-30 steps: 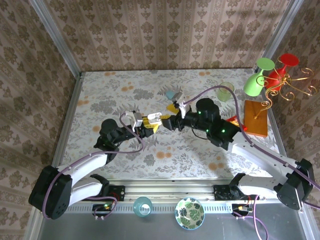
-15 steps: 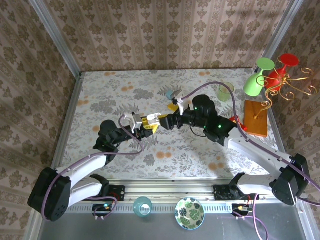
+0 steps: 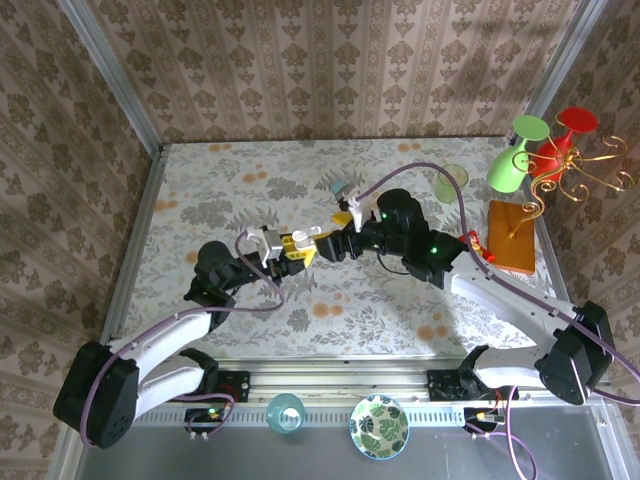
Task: Insert wireless bluetooth earbuds into charging case
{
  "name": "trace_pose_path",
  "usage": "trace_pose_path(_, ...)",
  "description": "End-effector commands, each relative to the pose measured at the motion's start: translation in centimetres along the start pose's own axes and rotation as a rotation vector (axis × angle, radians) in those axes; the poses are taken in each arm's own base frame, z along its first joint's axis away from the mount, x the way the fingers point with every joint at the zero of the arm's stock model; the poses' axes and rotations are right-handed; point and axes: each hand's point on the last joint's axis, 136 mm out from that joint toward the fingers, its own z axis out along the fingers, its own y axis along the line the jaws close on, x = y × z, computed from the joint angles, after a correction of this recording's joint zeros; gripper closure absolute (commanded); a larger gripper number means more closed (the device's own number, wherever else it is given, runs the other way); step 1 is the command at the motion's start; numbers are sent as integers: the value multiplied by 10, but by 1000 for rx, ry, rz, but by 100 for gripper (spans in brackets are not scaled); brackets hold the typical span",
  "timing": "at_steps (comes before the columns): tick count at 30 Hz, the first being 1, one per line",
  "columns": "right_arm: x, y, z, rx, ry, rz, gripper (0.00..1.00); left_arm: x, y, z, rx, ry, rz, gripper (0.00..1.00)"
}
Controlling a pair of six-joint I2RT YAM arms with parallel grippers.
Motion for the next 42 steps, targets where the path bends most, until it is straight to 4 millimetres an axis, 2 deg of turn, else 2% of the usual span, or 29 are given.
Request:
trace_pose_path(1, -23, 12, -18, -64, -92, 19, 23, -7, -2, -4, -3, -28, 81, 95)
trace_pose_path(5, -34, 1, -32, -96, -187, 105, 23, -4, 2, -11, -48, -47, 119, 95)
trace_pose_path(8, -34, -19, -38, -63, -221, 176, 23, -8, 1, -15, -52, -60, 129, 96)
trace_pose_path(10, -26, -38, -34, -2, -207, 233, 23, -10, -1, -16, -48, -62, 136, 96)
trace_pose_path(13, 1, -78, -14, 151, -99, 344, 24, -16, -2, -18, -52, -74, 148, 96)
trace_pose_path(16, 28, -95, 10, 199, 17, 412, 25, -22, -4, -20, -50, -85, 154, 96)
trace_pose_path(20, 61, -101, 46, 199, 159, 444, 26, -30, -10, -23, -36, -98, 161, 96)
trace_pose_path(27, 110, -104, 107, 197, 380, 513, 42, -37, -16, -26, -24, -115, 168, 96)
trace_pose_path(33, 130, -98, 156, 161, 478, 509, 52, -36, -18, -26, -16, -115, 156, 96)
trace_pose_path(42, 158, -101, 205, 175, 585, 497, 61, -33, -19, -27, -17, -110, 152, 96)
